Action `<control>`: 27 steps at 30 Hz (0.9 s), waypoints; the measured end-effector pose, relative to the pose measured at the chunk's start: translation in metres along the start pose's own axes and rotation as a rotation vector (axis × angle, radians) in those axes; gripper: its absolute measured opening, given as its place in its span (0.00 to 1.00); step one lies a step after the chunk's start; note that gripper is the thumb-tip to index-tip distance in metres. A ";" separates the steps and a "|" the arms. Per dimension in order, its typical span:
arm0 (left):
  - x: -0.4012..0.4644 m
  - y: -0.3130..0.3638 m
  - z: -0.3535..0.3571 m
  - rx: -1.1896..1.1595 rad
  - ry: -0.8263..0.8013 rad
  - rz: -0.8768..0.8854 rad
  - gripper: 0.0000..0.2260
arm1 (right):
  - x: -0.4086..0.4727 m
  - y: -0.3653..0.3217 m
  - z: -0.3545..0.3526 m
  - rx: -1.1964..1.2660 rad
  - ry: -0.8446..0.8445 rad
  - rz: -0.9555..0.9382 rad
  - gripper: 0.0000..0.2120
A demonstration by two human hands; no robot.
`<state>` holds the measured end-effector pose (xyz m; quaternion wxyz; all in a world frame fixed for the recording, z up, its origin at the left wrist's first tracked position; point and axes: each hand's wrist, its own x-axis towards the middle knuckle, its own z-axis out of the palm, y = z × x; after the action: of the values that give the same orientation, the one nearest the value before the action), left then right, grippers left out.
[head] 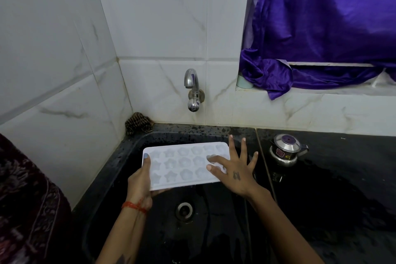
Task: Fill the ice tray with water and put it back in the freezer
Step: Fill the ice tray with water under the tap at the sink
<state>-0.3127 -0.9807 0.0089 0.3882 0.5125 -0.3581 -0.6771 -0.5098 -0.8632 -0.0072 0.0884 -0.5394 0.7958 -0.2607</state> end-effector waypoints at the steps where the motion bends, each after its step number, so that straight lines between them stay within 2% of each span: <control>1: 0.000 0.000 0.000 -0.002 0.001 0.002 0.17 | 0.000 0.001 0.000 0.031 -0.007 0.008 0.18; 7: 0.000 -0.002 0.001 -0.008 0.001 0.006 0.17 | 0.000 0.004 -0.004 0.020 0.007 0.000 0.10; 11: 0.000 -0.003 0.000 0.000 0.002 0.002 0.17 | 0.000 0.004 -0.001 -0.156 0.110 -0.040 0.20; 15: 0.000 -0.002 0.002 0.004 0.006 0.019 0.17 | 0.000 0.002 -0.002 -0.251 0.133 -0.046 0.23; 18: -0.001 -0.001 0.002 0.006 0.000 0.013 0.17 | 0.001 0.000 -0.003 -0.169 0.088 -0.040 0.22; 22: -0.001 0.000 0.003 -0.005 -0.005 0.014 0.17 | 0.001 -0.001 -0.006 0.032 0.032 0.002 0.16; 27: -0.002 0.001 0.004 -0.001 -0.004 0.018 0.16 | 0.000 0.000 -0.009 0.073 0.025 0.015 0.10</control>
<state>-0.3160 -0.9787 0.0115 0.3939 0.5076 -0.3630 -0.6748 -0.5138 -0.8606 0.0004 0.0998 -0.5263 0.7910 -0.2955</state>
